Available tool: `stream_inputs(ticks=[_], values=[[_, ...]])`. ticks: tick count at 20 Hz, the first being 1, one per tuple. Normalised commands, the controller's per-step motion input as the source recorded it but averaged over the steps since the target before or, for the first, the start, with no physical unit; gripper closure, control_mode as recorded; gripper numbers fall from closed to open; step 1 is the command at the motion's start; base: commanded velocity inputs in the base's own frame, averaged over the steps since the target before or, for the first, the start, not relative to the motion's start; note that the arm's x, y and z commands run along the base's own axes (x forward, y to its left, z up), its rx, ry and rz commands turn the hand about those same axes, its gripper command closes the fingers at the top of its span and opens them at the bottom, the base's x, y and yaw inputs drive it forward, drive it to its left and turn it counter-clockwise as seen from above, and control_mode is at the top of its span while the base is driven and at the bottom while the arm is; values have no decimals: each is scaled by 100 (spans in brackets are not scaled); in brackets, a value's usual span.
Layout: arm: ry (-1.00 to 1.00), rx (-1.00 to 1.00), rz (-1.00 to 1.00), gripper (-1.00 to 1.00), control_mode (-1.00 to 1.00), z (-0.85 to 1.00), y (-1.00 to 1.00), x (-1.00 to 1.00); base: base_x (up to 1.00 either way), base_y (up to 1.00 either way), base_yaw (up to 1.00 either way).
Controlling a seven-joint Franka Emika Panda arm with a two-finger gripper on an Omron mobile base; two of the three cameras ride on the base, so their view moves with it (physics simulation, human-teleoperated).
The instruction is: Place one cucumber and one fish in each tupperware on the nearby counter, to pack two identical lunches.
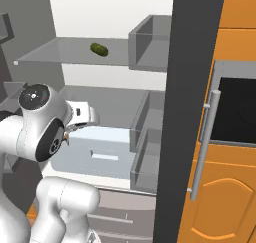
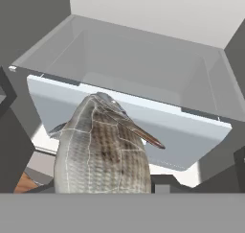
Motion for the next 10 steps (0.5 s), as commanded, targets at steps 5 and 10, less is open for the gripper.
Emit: stream_inputs(ticks=[5,10], values=[[0,-10,1,100,-100,26,-4,-100,0,0,0],[-1,-2,0,100,100,0,0,-40,-60,0,0]])
